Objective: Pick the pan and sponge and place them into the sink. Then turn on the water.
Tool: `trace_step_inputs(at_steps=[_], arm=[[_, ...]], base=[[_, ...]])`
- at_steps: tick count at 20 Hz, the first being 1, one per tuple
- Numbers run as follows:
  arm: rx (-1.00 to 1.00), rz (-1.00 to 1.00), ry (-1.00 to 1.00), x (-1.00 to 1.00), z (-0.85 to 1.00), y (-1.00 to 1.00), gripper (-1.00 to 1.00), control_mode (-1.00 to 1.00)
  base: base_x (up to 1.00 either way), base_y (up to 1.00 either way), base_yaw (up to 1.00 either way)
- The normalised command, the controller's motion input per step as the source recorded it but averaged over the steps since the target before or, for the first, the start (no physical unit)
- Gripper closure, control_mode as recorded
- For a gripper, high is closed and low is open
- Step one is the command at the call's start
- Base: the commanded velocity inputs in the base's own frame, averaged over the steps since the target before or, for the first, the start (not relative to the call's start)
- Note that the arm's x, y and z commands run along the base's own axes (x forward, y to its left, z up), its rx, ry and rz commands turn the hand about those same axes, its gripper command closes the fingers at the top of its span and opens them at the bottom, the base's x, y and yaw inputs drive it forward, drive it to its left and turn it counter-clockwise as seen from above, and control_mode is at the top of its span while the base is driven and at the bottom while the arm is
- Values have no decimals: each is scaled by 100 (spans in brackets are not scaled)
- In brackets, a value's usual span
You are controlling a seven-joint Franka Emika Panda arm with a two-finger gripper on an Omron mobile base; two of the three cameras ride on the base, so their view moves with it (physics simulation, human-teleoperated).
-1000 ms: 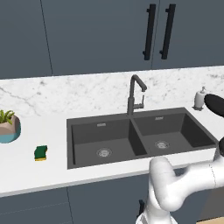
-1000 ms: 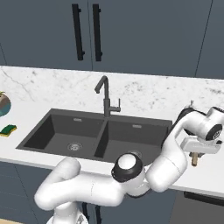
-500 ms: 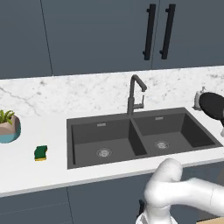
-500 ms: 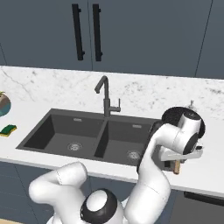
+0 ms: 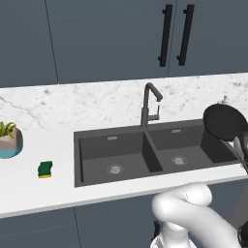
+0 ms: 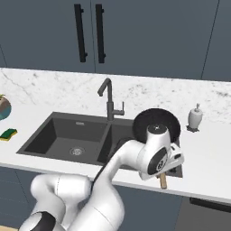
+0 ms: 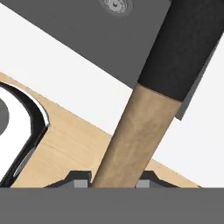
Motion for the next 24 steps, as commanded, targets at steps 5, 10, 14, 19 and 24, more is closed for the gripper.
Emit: trace_step_inputs(at_steps=[5, 10, 14, 19, 24], arm=[[-14, 37, 1, -13, 62, 36, 100, -100], [-5, 31, 9, -28, 50, 33, 100, -100], [-5, 19, 22, -40, 50, 36, 100, -100], [-2, 4, 19, -12, 57, 64, 100, -100], [-1, -1, 11, 0, 58, 93, 100, -100]], base=[[0, 0, 0], [0, 0, 0], [0, 0, 0], [0, 0, 0], [0, 0, 0]])
